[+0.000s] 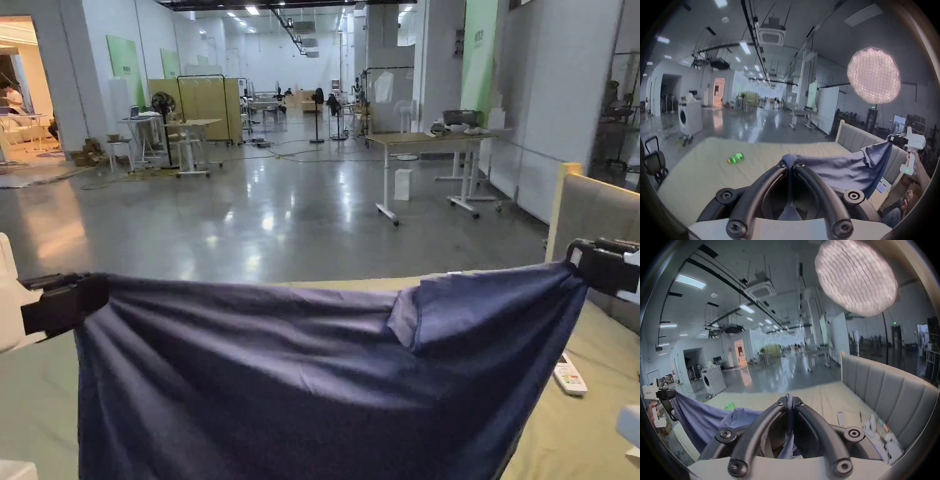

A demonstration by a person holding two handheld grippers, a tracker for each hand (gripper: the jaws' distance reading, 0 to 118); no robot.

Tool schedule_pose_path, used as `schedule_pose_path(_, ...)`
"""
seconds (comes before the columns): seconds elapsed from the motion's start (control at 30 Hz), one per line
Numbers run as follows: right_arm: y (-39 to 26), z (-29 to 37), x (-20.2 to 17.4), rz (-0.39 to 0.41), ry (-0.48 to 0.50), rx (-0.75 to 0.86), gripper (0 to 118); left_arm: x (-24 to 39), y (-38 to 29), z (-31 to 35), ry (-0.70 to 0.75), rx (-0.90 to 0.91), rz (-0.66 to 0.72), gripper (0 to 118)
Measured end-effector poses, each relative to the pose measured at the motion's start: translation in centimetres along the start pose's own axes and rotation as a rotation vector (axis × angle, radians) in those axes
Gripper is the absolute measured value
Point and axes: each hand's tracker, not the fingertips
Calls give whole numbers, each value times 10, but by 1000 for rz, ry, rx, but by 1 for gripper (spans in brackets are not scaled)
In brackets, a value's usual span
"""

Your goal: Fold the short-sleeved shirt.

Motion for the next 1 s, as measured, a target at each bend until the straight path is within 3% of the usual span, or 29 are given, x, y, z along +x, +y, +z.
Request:
schedule_pose_path(0.1,58,12,-17,31,-41,97,6,2,50,20,52,95,-62,5)
schedule_pose_path(0.23,135,18,-37,106,-35,216,6,13,108,47,109,196,-48,5)
schedule_pose_path(0.4,188,25,-45,129,-91,261,6,19,160,64,126,235,-31,5)
schedule_pose_path(0.6,195,26,-62,185,-144,298,6,30,169,56,136,268,-42,5)
schedule_pose_path(0.8,185,15,-60,178,-148,272,6,19,168,34,129,246,-30,5)
schedule_pose_path(0.93,187,-15,-44,177,-130,245,6,19,164,19,130,225,-16,5)
schedule_pose_path(0.97,187,-20,-55,178,-42,241,6,18,163,16,128,223,-10,5)
schedule_pose_path(1.0,186,-25,-54,179,-41,237,6,17,163,13,128,216,-8,5)
